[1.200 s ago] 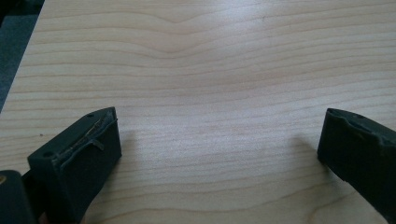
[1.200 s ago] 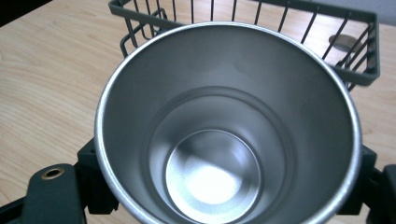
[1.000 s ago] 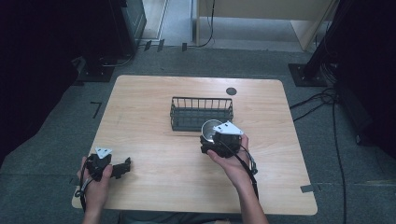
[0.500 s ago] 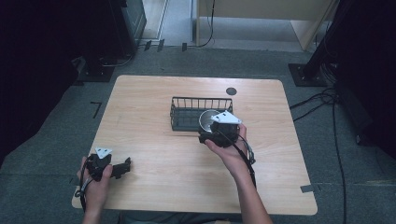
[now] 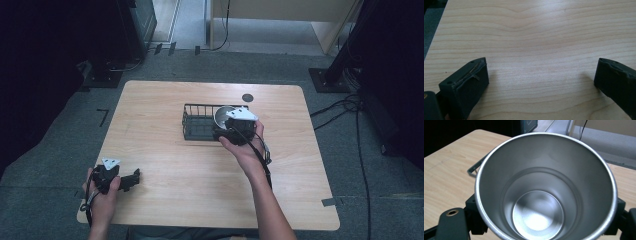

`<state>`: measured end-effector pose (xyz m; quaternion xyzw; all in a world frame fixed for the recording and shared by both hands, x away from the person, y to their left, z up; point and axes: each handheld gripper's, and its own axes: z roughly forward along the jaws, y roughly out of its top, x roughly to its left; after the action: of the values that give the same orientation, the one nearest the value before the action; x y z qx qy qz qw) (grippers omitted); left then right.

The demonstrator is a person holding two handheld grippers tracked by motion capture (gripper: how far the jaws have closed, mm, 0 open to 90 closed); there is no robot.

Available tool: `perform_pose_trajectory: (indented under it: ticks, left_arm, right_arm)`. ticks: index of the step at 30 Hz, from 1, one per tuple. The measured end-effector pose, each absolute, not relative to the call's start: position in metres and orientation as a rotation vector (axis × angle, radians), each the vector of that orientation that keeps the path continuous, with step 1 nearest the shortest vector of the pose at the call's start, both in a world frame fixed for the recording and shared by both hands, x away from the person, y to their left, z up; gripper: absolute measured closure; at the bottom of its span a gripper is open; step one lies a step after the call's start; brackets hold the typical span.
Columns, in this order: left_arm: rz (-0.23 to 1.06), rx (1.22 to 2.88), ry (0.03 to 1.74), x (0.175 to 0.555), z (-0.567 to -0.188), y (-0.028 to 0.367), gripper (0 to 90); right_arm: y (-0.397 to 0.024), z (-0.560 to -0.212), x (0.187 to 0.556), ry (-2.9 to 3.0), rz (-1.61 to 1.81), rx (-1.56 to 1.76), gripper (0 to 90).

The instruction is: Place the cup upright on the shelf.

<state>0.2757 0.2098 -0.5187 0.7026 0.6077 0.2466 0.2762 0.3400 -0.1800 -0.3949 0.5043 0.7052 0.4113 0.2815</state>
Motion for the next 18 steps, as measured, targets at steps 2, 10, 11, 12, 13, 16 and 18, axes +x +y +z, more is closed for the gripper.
perform_pose_trajectory:
  ticks: [2,10,11,12,13,16,18]
  left_arm:
    - [0.662,1.888,1.632,0.276,-0.519,0.21,0.0]
    - [0.662,1.887,1.632,0.276,-0.519,0.21,0.0]
    - [0.662,1.888,1.632,0.276,-0.519,0.21,0.0]
    - [0.662,1.888,1.632,0.276,-0.519,0.21,0.0]
    - [0.662,1.888,1.632,0.276,-0.519,0.21,0.0]
    - [0.662,1.887,1.632,0.276,-0.519,0.21,0.0]
    - [0.662,1.888,1.632,0.276,-0.519,0.21,0.0]
  right_arm:
    - [-0.181,-0.394,0.348,1.873,1.1,1.36,18.1]
    - [-0.181,-0.395,0.366,1.836,1.087,1.369,18.2]
    - [-0.181,-0.395,0.369,1.834,1.086,1.37,18.1]
    - [-0.181,-0.396,0.372,1.829,1.083,1.372,18.2]
    - [-0.181,-0.396,0.374,1.825,1.079,1.376,18.2]
    - [-0.181,-0.396,0.382,1.817,1.081,1.386,18.2]
    - [-0.18,-0.398,0.387,1.811,1.075,1.39,18.2]
